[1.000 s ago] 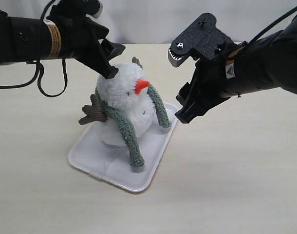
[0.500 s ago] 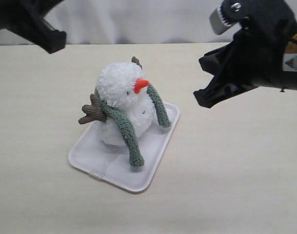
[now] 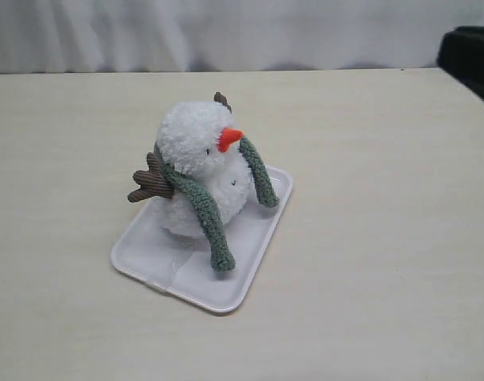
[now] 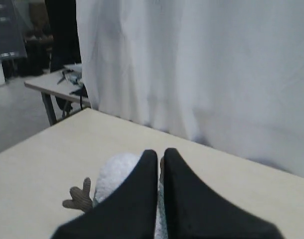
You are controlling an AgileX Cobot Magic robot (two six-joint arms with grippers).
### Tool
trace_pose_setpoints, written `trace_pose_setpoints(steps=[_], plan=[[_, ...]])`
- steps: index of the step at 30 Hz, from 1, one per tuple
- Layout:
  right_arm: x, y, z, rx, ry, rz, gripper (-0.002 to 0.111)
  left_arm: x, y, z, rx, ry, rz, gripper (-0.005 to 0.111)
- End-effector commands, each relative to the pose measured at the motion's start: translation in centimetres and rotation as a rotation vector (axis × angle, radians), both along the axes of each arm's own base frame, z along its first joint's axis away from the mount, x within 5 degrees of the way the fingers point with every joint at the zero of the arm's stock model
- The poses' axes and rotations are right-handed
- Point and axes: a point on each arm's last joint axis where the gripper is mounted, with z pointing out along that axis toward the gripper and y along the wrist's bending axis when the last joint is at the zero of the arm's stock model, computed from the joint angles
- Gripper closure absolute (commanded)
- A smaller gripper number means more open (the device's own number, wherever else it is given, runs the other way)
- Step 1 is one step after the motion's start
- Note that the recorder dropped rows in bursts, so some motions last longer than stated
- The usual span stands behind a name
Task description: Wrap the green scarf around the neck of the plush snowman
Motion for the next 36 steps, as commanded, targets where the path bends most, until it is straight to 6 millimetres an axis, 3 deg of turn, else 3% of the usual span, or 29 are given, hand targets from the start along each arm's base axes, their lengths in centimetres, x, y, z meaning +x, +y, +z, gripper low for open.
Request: trace_pose_setpoints(steps=[1,7,14,25,30,36], plan=[[-2.6,-1.7,0.7,0.053,-0.052,-0.002,0.104,-2.1,1.1,0.4,-0.06,-0.066,0.0,0.107],[-6.5,-4.1,1.8,0.195,-0.133,0.018,0.104,-3.8,1.8,0.8,-0.093,-0.138,-0.007,0.107],[-8.8,-5.6,2.2,0.255,-0.227,0.023,0.104,-3.8,1.8,0.8,-0.093,-0.138,-0.007,0.107],[-9.2,-5.9,2.3,0.265,-0.243,0.024,0.104,-3.8,1.8,0.8,-0.087,-0.14,-0.002,0.107],[-9.2,-5.9,2.3,0.265,-0.243,0.024,0.104,-2.8,2.9,0.4,-0.324,0.072,0.055,0.107],[-9.2,-5.9,2.3,0.265,-0.243,0.024,0.104,-3.1,3.7,-1.4,-0.137,0.132,0.23,0.107]])
